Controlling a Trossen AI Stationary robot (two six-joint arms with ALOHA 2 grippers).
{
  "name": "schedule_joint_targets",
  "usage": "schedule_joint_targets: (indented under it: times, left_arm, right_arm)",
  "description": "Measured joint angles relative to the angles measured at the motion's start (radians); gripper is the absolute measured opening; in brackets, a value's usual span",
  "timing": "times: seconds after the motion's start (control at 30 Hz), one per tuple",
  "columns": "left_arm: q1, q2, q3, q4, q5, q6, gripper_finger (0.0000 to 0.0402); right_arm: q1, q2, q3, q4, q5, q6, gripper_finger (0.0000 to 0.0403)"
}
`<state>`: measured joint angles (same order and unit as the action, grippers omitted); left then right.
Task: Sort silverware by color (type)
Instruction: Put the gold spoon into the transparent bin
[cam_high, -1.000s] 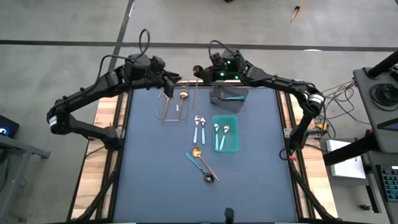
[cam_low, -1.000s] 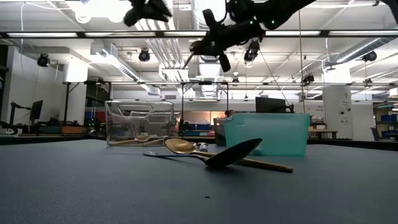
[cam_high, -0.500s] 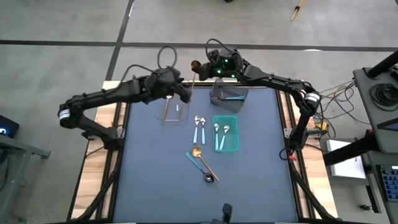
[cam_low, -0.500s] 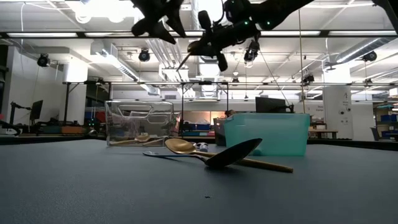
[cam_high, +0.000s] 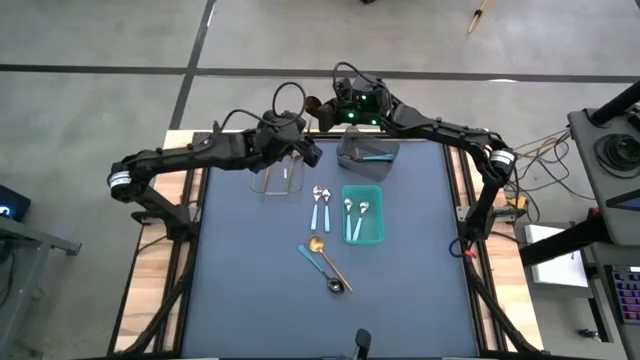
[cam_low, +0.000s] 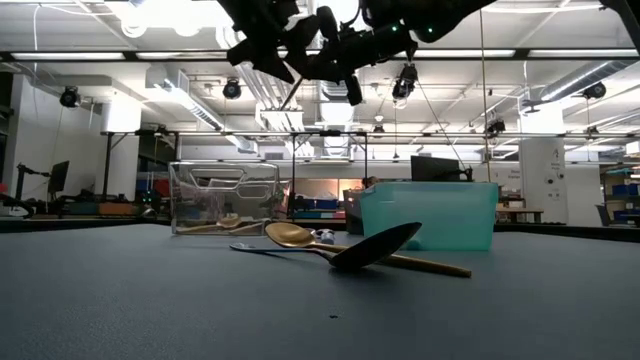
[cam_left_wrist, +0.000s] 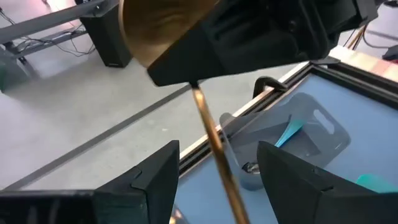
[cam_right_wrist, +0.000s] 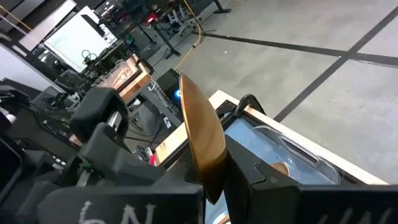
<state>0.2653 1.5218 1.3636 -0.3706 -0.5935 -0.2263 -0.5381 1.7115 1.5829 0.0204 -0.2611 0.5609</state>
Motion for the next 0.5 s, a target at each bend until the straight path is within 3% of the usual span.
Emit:
schedule_joint_targets:
  times: [0.27,0.5]
  left_arm:
    - [0.000,0.022,0.000,0.036,0.000,-0.020,0.0149]
    - [0.000,0.025,0.000,0.029,-0.001,-0.052,0.0058]
  right_arm:
    - [0.004,0.000,0.000,0.000,0.000,-0.014,0.0014]
    - [0.004,0.000,0.000,-0.004,-0.008,-0.023,0.0014]
